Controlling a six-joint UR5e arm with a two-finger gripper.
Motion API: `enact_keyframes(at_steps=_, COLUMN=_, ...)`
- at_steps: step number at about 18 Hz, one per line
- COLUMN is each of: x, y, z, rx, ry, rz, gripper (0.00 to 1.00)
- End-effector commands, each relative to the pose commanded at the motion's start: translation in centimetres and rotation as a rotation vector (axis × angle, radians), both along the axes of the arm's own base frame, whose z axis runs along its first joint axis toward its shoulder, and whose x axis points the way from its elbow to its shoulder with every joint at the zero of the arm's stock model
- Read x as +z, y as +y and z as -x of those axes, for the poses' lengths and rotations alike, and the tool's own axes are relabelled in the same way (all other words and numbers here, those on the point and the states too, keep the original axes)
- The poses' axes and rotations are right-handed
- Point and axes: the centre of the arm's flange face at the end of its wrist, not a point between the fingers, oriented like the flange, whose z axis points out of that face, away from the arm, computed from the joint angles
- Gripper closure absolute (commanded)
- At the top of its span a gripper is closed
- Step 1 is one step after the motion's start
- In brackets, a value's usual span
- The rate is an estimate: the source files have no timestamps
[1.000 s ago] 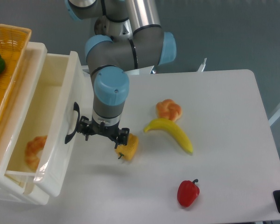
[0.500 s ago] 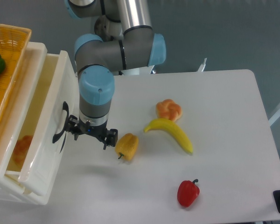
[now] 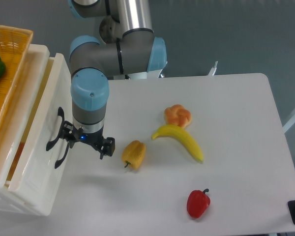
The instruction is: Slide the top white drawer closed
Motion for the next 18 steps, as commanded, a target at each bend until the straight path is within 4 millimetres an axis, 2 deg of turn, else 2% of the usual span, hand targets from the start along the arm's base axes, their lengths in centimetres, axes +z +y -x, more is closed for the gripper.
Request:
enact_keyframes(at_steps=11, x=-0.25, y=0.06, z=-0.07, rx=-0.003, ry=-0.001, rz=0.002, gripper=0.00)
enact_keyframes(at_steps=18, x=-0.25, y=0.32, z=-0.81, rx=-0.015, ry=-0.001, rz=0.002, gripper=0.00)
